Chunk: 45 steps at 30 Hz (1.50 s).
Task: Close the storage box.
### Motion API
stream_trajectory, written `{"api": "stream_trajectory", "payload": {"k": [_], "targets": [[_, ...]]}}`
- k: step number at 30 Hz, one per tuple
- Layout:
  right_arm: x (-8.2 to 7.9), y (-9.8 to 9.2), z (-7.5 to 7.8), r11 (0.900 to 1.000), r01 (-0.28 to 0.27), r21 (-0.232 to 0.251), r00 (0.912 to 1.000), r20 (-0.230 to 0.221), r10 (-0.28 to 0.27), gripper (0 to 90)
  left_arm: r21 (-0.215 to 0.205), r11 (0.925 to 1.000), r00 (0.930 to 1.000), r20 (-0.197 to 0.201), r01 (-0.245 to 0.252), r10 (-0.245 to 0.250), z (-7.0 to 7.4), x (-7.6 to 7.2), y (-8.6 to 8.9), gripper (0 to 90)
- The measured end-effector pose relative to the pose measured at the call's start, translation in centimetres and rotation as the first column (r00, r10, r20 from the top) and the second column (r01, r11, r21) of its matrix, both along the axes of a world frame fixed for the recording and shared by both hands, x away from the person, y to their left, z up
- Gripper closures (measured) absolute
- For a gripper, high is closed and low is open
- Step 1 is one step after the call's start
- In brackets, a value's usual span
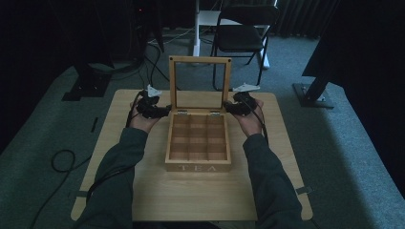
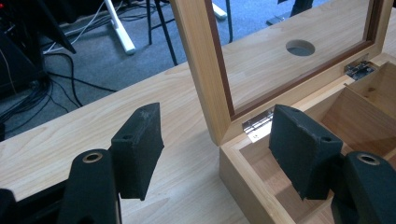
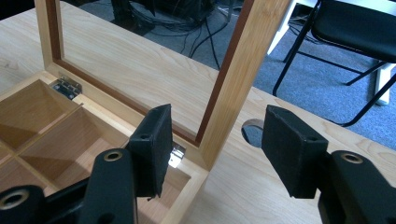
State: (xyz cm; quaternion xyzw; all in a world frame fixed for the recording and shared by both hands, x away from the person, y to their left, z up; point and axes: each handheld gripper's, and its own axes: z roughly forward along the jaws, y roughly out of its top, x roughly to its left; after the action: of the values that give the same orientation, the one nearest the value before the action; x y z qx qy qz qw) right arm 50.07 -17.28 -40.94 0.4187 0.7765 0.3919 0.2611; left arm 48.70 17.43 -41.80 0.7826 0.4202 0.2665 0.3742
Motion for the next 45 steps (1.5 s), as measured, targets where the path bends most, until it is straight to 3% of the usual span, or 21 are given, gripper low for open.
{"api": "stream_trajectory", "payload": {"k": [16,20,32,41,45], "targets": [[1.4,0.4,0.4,1.000,-0.003,0.009,1.0000,-0.001,0.003,42.6,0.019,0.9998,1.0000,-0.007,0.002,-0.002,0.4,0.7,-0.5,35.0],[2.1,0.4,0.3,1.000,0.002,0.011,0.9998,-0.021,-0.002,40.6,0.032,0.9995,0.9999,-0.017,0.000,0.000,0.3,1.1,-0.7,35.0],[4.1,0.9,0.1,0.999,0.011,0.050,0.9989,-0.046,-0.009,40.6,0.022,0.9996,0.9991,-0.038,-0.019,0.020,0.0,1.7,-0.2,35.1],[5.1,1.0,0.7,0.998,0.001,0.070,0.9994,-0.034,0.001,42.9,0.000,0.9997,0.9984,-0.051,-0.026,0.026,0.1,2.3,-0.4,36.3],[5.6,1.2,0.9,0.999,-0.011,0.052,0.9996,-0.026,0.013,43.3,0.003,0.9995,0.9976,-0.061,-0.031,0.032,-0.1,2.5,-0.4,36.9]]}}
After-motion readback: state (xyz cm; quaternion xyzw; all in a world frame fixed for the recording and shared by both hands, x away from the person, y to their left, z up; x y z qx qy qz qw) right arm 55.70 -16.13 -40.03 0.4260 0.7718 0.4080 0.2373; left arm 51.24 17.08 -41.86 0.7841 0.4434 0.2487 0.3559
